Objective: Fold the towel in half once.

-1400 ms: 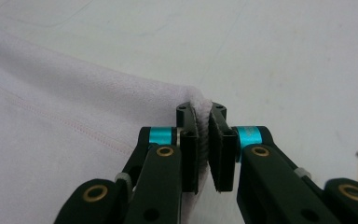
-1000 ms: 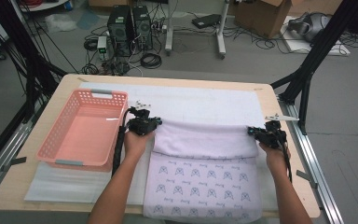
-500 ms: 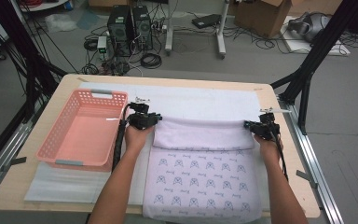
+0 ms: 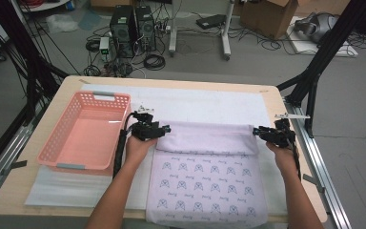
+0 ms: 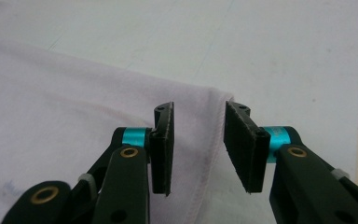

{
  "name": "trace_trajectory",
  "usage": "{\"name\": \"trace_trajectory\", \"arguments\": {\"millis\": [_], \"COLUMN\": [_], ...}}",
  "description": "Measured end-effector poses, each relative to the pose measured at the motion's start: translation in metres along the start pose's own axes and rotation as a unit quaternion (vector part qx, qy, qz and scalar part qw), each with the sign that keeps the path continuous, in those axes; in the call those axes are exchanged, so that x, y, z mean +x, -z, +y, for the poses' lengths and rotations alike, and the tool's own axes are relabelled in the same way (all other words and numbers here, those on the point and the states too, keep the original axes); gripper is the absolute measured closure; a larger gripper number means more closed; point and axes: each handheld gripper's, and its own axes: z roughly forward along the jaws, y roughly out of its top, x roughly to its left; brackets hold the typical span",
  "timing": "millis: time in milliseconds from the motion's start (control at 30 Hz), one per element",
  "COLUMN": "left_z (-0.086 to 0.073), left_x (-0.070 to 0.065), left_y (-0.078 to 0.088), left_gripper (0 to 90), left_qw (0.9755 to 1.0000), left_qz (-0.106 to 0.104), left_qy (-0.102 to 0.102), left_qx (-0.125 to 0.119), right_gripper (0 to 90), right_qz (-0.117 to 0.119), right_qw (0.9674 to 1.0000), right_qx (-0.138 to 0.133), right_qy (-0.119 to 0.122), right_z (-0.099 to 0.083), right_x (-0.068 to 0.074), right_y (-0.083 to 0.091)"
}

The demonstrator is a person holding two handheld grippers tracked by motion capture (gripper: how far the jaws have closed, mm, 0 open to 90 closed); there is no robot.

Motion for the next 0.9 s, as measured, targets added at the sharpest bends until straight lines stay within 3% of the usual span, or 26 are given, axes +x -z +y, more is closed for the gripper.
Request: {"name": "trace_trajectory", "arguments": {"millis": [100,167,233,333,433,533,633,700,833,900], "left_z": [-0.005,-0.009,-0.012,-0.018,-0.021,-0.023,-0.025,-0.026,-0.027,-0.026], "left_x": [-0.006,-0.009,-0.008,-0.007,-0.009,-0.011,-0.013,-0.013,-0.013,-0.015], "left_y": [-0.002,0.0,0.0,0.002,0.003,0.002,0.002,0.004,0.011,0.016], "left_gripper": [44.1,46.4,48.4,57.1,71.7,79.7,83.1,83.4,84.7,85.6], "left_qw": [0.999,0.9994,0.9993,0.9995,0.9992,0.9991,0.9992,0.9993,0.9992,0.9989], "left_qz": [0.001,0.005,0.009,0.01,0.01,0.011,0.013,0.009,0.003,-0.006], "left_qy": [-0.027,-0.03,-0.025,-0.024,-0.034,-0.04,-0.038,-0.035,-0.032,-0.039], "left_qx": [0.035,0.018,0.026,0.018,0.017,0.011,0.003,-0.005,-0.021,-0.025], "right_gripper": [59.2,57.0,53.8,52.2,51.4,50.3,49.6,56.3,84.9,86.6], "right_qz": [0.01,0.016,0.028,0.037,0.044,0.046,0.009,-0.006,-0.011,-0.014], "right_qw": [0.9999,0.9997,0.9993,0.9985,0.9972,0.9982,0.9997,0.9992,0.9981,0.9983], "right_qx": [-0.014,-0.018,-0.018,-0.033,-0.053,-0.033,0.021,0.036,0.056,0.048], "right_qy": [-0.002,-0.006,-0.015,-0.022,-0.029,-0.017,0.012,0.014,0.024,0.032], "right_z": [-0.003,-0.005,-0.005,-0.005,-0.004,-0.003,-0.006,-0.01,-0.017,-0.018], "right_x": [0.002,0.002,0.003,0.005,0.008,0.014,0.019,0.019,0.021,0.023], "right_y": [0.006,0.01,0.011,0.014,0.019,0.017,0.005,-0.003,-0.011,-0.008]}}
